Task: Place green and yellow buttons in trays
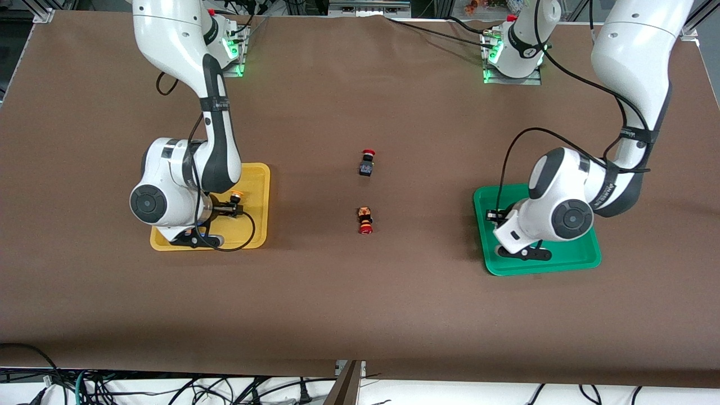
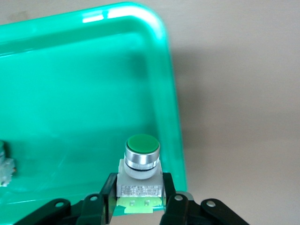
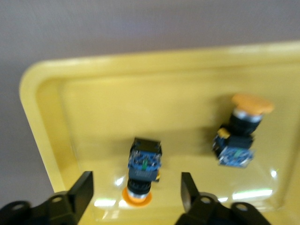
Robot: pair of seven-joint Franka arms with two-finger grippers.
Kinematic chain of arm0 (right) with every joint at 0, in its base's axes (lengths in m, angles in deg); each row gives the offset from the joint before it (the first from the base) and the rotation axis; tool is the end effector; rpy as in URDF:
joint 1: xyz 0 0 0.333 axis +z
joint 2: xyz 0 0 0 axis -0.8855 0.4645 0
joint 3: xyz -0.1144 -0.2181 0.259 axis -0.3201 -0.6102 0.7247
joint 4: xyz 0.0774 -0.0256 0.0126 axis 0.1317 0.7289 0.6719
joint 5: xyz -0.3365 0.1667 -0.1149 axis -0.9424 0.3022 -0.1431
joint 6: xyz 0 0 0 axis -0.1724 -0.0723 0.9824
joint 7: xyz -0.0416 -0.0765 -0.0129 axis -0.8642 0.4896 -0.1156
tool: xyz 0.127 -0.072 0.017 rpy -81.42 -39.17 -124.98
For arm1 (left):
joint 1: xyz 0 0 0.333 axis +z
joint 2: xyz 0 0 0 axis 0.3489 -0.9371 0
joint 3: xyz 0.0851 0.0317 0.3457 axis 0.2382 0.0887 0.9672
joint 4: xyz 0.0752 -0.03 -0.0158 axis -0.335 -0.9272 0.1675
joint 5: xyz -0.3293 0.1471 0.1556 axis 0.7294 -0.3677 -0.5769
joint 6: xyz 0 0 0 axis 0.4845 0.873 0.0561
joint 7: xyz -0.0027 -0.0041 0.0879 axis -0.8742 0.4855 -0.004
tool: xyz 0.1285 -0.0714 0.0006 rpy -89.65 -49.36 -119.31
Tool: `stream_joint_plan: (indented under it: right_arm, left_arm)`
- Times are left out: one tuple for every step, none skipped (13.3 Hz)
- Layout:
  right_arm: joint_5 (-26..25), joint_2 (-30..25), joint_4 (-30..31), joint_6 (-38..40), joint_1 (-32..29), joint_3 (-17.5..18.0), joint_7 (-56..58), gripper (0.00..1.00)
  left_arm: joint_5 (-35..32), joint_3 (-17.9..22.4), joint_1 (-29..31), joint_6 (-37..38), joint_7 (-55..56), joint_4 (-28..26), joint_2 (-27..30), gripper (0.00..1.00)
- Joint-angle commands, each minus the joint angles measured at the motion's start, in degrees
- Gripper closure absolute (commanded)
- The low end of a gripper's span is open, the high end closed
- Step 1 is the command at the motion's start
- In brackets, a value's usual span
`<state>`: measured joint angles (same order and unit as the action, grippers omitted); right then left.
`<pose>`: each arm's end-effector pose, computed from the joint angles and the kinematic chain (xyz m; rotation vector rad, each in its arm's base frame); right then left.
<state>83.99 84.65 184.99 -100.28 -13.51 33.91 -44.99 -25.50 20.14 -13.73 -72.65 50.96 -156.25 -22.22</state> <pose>0.6446 0.1688 0.2474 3.0958 -0.0453 -0.3151 0.6612 -0.1203 0.2518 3.1028 -0.0893 -0.4779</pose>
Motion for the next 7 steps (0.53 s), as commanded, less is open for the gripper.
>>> stream_joint_plan:
  right_arm:
    - [-1.99, -1.11, -2.93, -0.72, -0.03, -1.81, 0.87, 0.01]
    - [-2.08, -1.19, -5.04, 0.15, 0.23, -2.08, 0.61, 0.01]
    - [-1.99, -1.8, -6.46, 2.07, 0.49, -2.17, -0.09, 0.01]
    - [-1.99, -2.94, -7.25, 3.14, 0.93, -2.26, -0.53, 0.01]
    - [-1.99, -4.61, -7.44, 3.32, 1.46, -2.26, -0.79, 0.01]
    - [-2.08, -6.88, -7.35, 3.32, 1.55, -2.09, -0.71, 0.01]
    - [-2.17, -8.3, -7.35, 3.84, 1.55, -2.09, -0.36, 0.01]
  left_arm:
    - [-1.53, -0.53, 1.83, -0.54, -3.43, 0.01, -1.54, 1.0]
    - [-1.88, -0.1, 2.79, -1.33, -4.31, -0.26, -2.16, 1.0]
    - [-3.1, -0.09, 3.85, -2.21, -5.27, -0.69, -2.77, 1.0]
    - [-3.46, -0.09, 4.9, -3.53, -6.41, -1.66, -2.87, 1.0]
    - [-3.46, -0.09, 5.43, -4.76, -6.77, -2.62, -2.95, 1.0]
    - [-3.46, -0.09, 5.44, -5.46, -6.78, -3.15, -3.13, 1.0]
    - [-3.38, -0.09, 5.35, -5.47, -6.69, -3.16, -3.22, 1.0]
